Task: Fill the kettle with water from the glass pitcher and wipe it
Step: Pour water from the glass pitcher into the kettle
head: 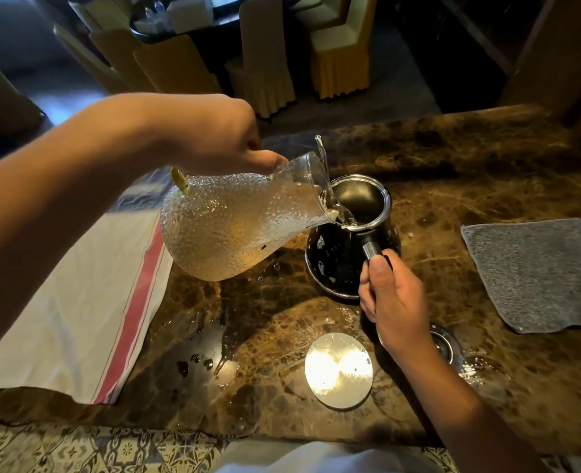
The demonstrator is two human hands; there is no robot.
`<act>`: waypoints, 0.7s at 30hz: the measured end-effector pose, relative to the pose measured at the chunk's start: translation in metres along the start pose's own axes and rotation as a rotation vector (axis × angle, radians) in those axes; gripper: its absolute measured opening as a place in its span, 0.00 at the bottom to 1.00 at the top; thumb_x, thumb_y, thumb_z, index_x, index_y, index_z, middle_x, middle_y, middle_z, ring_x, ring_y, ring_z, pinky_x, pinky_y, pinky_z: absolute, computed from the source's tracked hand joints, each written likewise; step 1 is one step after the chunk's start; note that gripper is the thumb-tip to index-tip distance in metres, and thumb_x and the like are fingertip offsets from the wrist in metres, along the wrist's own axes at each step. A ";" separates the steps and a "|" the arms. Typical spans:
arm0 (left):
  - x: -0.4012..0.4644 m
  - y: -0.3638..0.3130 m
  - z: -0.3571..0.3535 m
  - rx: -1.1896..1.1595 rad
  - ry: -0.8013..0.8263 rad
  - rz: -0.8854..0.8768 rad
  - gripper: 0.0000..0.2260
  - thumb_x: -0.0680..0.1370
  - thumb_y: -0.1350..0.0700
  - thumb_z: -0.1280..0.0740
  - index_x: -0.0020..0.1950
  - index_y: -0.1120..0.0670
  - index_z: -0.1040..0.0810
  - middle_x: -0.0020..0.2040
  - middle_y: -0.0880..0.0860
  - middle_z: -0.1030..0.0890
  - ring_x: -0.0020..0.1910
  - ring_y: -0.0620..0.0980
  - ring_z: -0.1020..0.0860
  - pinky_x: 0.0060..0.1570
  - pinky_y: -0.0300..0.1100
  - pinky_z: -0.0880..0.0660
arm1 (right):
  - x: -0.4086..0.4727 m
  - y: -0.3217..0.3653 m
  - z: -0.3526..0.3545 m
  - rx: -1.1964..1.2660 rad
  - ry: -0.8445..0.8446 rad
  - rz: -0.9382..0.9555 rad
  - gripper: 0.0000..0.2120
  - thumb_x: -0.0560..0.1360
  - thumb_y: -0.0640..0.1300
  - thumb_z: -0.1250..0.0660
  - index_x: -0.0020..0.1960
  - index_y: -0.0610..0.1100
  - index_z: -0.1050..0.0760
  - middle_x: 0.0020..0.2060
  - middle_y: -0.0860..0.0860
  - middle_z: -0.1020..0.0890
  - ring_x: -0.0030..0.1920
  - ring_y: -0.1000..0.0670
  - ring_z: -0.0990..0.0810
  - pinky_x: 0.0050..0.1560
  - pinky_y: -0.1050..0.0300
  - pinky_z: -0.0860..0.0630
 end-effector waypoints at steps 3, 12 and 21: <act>0.000 -0.002 0.001 0.013 0.003 -0.003 0.25 0.80 0.35 0.41 0.37 0.54 0.23 0.31 0.53 0.22 0.29 0.51 0.26 0.28 0.42 0.34 | 0.000 0.001 0.000 -0.007 0.003 0.004 0.38 0.76 0.74 0.41 0.43 0.35 0.31 0.25 0.49 0.33 0.24 0.54 0.35 0.24 0.56 0.39; 0.001 -0.004 0.004 0.040 -0.006 0.018 0.28 0.80 0.36 0.41 0.40 0.59 0.19 0.31 0.56 0.22 0.28 0.52 0.27 0.27 0.42 0.34 | 0.000 0.000 0.000 -0.007 0.012 -0.007 0.38 0.76 0.74 0.42 0.43 0.36 0.31 0.25 0.50 0.33 0.24 0.54 0.36 0.24 0.52 0.40; 0.002 -0.008 0.006 0.059 -0.003 -0.003 0.26 0.80 0.36 0.40 0.37 0.56 0.21 0.31 0.55 0.22 0.28 0.51 0.26 0.28 0.42 0.33 | -0.001 0.000 0.001 -0.021 0.010 -0.021 0.37 0.76 0.75 0.42 0.43 0.37 0.30 0.24 0.46 0.34 0.24 0.49 0.36 0.24 0.46 0.41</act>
Point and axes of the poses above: each hand's wrist, its own x-axis towards the middle knuckle, its own z-axis out of the back of the hand, y = z × x, the point moved 6 cm from there along x, towards the middle knuckle
